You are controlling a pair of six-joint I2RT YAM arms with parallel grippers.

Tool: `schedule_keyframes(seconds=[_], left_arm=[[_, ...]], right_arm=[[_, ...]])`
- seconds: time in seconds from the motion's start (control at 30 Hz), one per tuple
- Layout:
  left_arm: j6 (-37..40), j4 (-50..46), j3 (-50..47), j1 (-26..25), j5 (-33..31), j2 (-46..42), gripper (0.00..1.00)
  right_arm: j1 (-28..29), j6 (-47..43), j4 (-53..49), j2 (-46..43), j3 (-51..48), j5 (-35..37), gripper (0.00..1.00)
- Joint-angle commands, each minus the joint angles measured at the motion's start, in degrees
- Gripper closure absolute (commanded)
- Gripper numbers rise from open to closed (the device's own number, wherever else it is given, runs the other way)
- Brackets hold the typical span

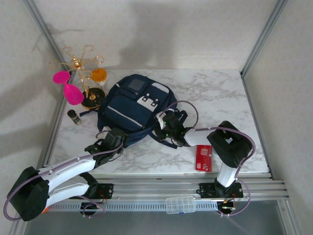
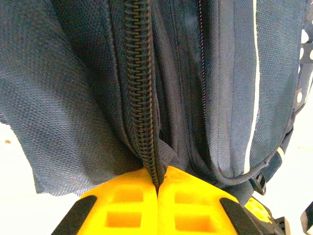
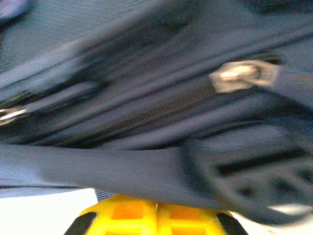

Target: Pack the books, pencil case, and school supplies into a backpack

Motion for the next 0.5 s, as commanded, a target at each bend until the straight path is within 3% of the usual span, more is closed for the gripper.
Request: schedule_keyframes(seconds=[0.0,0.17,0.3,0.47], left_arm=[[1.04,-3.60,0.25,1.58,-2.79,-2.09,1.00],[1.58,-3.51,-0.33,2.66,-2.27,-3.19,1.00],[3.07,-3.46,0.61,3.05,-1.32,-2.82,1.00],[6.89,-4.05,2.44,3.00,1.48,-2.82,1.00]], right_arm=[[-3.56,3.89,-3.85,-3.09,-0.46,11.14,0.99],[-7.29,5.98,-9.32,-3.08,2.57,15.99,1.00],[-6.40,2.10,-8.19,-5.70,1.40,8.29,0.97],[-4.18,2.12,-11.87,-13.77,-0.52,1.53,0.79]])
